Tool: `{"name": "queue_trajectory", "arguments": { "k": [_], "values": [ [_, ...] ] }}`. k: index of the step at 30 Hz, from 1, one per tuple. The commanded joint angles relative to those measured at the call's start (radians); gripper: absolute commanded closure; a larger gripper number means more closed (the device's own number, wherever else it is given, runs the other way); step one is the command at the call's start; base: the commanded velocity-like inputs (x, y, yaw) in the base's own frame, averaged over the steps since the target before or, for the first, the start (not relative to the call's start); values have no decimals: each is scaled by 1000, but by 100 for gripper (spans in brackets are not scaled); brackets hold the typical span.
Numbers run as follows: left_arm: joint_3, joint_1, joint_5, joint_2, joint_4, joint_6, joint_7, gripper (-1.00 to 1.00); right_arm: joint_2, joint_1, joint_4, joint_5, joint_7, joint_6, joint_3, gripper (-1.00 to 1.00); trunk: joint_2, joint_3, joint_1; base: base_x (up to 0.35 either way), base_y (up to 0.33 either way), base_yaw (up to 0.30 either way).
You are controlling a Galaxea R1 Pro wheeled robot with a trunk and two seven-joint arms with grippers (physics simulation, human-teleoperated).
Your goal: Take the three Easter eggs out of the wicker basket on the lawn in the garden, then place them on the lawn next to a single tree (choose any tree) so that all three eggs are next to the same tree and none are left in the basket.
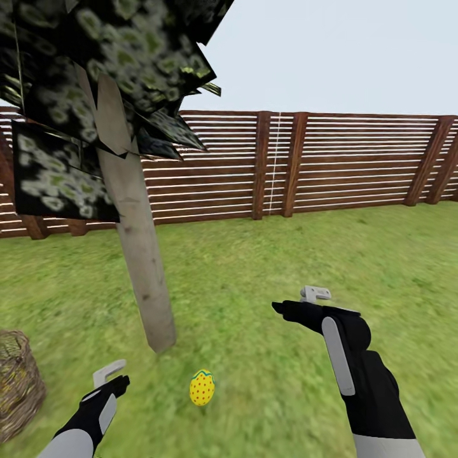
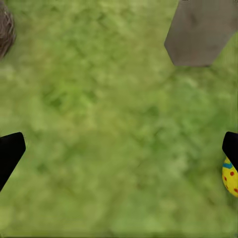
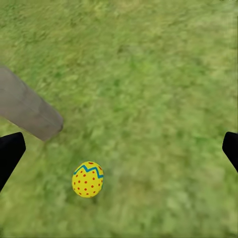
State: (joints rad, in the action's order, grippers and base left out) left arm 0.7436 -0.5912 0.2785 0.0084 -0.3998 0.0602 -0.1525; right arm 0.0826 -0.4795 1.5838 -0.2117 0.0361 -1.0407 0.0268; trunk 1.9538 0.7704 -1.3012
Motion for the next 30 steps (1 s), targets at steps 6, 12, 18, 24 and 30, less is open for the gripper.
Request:
{"name": "queue_trajectory", "arguments": {
  "k": [6, 12, 18, 24, 30],
  "values": [
    [5, -1, 11, -1, -1, 8, -1, -100, 2, -1, 1, -7, 5, -5, 1, -100, -42, -14, 23, 0, 0, 186],
    [5, -1, 11, -1, -1, 9, -1, -100, 2, -1, 1, -6, 5, -5, 1, -100, -84, -28, 46, 0, 0, 230],
    [5, -1, 11, -1, -1, 9, -3, -100, 1, -1, 1, -6, 5, -6, 1, -100, -126, -42, 69, 0, 0, 240],
    [5, -1, 11, -1, -1, 9, -4, -100, 0, -1, 0, -6, 5, -6, 1, -100, -168, -56, 92, 0, 0, 242],
    [5, -1, 11, -1, -1, 9, -4, -100, 0, -1, 0, -6, 5, -6, 1, -100, -210, -70, 115, 0, 0, 242]
  ]
}}
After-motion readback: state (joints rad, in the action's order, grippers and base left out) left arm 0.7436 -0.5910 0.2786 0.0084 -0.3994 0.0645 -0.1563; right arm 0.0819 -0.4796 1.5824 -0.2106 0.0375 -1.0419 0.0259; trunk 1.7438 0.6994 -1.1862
